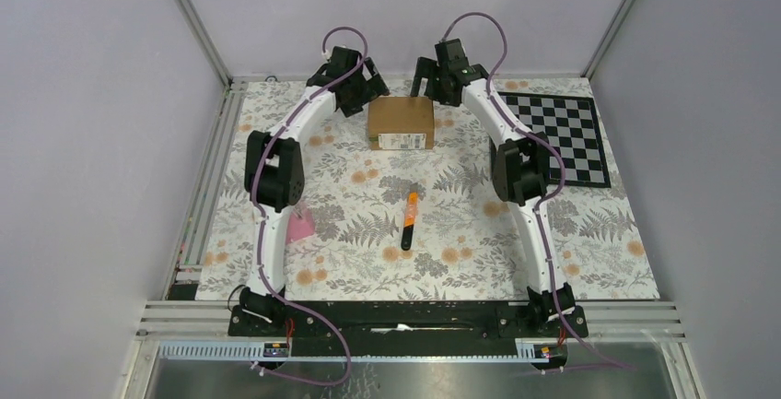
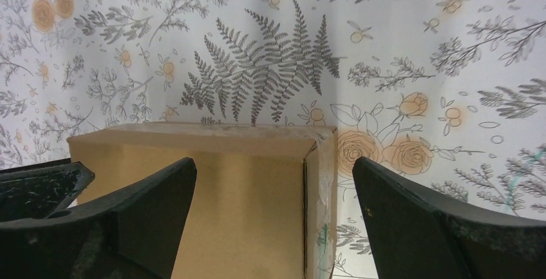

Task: Unpack the express box
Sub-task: Move the express box to the center of the board.

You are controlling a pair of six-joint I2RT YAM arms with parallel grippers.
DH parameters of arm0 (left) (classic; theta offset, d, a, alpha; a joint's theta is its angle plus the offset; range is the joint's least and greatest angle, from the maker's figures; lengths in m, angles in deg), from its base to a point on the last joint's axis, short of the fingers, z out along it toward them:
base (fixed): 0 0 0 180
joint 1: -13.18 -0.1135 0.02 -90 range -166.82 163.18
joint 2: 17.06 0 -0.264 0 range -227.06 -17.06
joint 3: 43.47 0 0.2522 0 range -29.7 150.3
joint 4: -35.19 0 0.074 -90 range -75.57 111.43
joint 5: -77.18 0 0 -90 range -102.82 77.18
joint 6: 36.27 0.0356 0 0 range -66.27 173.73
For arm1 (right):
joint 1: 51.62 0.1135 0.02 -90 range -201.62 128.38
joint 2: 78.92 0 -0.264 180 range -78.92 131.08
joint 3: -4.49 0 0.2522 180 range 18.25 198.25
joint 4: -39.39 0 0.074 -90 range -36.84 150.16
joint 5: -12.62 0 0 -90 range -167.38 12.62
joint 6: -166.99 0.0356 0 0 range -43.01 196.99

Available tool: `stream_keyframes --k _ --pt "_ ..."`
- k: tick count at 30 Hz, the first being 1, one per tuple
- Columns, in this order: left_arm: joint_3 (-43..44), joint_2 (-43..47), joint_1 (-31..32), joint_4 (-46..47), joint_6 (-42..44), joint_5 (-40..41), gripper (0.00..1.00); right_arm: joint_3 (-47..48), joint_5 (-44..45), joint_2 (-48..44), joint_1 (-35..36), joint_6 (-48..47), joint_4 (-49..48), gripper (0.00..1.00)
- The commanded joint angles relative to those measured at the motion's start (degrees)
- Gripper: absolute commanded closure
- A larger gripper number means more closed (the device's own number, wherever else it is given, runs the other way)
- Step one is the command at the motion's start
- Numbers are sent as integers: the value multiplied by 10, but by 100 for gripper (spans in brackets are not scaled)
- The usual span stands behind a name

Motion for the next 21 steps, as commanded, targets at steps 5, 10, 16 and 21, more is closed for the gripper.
stream_keyframes --k 5,10,16,21 --pt "-58 29 0 83 -34 -100 5 -71 -60 -37 -1 38 -21 1" --pt "-158 98 2 133 -44 -122 11 -242 -72 -130 6 55 -111 1" --pt "-243 166 13 145 -35 -125 19 -412 -61 -237 19 63 -181 1" --pt "-327 232 34 148 -39 -103 19 -497 -52 -302 22 61 -186 1"
